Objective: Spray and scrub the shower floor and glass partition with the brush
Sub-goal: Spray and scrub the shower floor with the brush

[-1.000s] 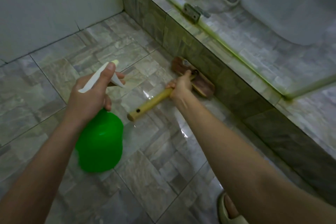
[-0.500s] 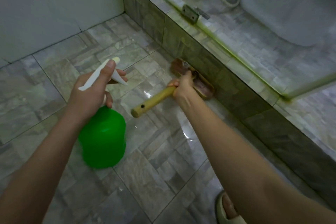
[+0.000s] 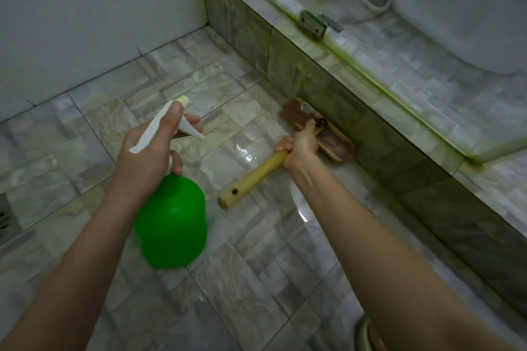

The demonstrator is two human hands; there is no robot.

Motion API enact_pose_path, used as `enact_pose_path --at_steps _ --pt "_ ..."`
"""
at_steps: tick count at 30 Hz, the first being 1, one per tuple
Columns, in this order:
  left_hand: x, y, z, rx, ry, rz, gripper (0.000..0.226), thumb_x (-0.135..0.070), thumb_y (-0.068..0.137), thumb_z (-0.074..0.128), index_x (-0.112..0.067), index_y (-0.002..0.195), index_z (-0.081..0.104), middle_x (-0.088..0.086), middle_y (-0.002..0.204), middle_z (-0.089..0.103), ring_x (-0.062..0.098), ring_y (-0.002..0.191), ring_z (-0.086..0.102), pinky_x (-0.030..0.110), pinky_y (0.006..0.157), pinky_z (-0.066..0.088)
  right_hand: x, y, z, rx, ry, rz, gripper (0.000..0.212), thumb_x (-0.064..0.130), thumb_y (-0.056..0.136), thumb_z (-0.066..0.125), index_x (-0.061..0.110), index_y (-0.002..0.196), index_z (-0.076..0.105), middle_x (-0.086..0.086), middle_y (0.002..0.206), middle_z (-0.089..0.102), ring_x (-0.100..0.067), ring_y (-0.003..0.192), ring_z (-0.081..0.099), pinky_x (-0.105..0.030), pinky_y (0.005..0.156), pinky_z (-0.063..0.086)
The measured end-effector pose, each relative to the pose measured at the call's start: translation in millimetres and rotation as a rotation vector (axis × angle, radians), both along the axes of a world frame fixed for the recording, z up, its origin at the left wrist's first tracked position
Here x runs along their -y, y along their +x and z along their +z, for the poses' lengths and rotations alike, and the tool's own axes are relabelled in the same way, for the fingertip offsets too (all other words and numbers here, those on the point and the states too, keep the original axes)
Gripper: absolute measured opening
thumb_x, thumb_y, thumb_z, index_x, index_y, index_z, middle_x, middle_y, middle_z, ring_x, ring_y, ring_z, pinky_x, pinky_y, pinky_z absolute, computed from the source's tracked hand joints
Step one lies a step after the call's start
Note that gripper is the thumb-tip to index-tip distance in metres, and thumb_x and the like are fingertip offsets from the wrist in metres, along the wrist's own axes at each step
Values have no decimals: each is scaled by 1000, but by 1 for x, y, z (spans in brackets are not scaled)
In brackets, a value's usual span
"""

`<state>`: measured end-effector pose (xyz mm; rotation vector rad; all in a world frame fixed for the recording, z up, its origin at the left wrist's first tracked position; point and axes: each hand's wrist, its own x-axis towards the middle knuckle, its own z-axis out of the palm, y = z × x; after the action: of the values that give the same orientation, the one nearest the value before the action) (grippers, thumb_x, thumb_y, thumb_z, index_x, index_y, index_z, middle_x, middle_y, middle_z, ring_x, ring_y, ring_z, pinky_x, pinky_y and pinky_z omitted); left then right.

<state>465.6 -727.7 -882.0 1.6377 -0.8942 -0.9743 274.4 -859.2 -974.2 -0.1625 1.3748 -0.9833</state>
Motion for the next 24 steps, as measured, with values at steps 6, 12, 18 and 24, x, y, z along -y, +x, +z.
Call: enact_pose_path --at_steps 6,12,18,24 --pt "-3 4 -2 5 -13 -13 45 -74 85 45 -42 79 76 -9 111 75 18 43 48 30 57 41 -75 -83 -6 0 82 -243 54 61 91 46 19 61 31 6 31 24 -8 22 22 -9 32 22" --pt "-6 13 -1 0 2 37 51 -65 93 46 -26 88 78 -9 110 76 29 53 51 29 55 42 2 25 2 -153 54 -31 54 59 94 43 12 69 46 1 42 42 -13 33 40 -24 38 33" --pt "-3 24 9 0 -43 61 35 -63 98 45 -55 80 74 -9 111 76 24 53 52 31 58 42 12 33 9 -68 49 -69 50 55 95 45 10 74 43 0 41 40 -11 28 36 -17 33 31" --pt "1 55 17 -48 -71 115 32 -63 93 46 -56 79 74 -4 111 76 12 38 43 33 55 40 17 47 -6 -123 31 -156 54 59 94 44 11 69 41 3 32 38 -12 23 36 -20 34 31"
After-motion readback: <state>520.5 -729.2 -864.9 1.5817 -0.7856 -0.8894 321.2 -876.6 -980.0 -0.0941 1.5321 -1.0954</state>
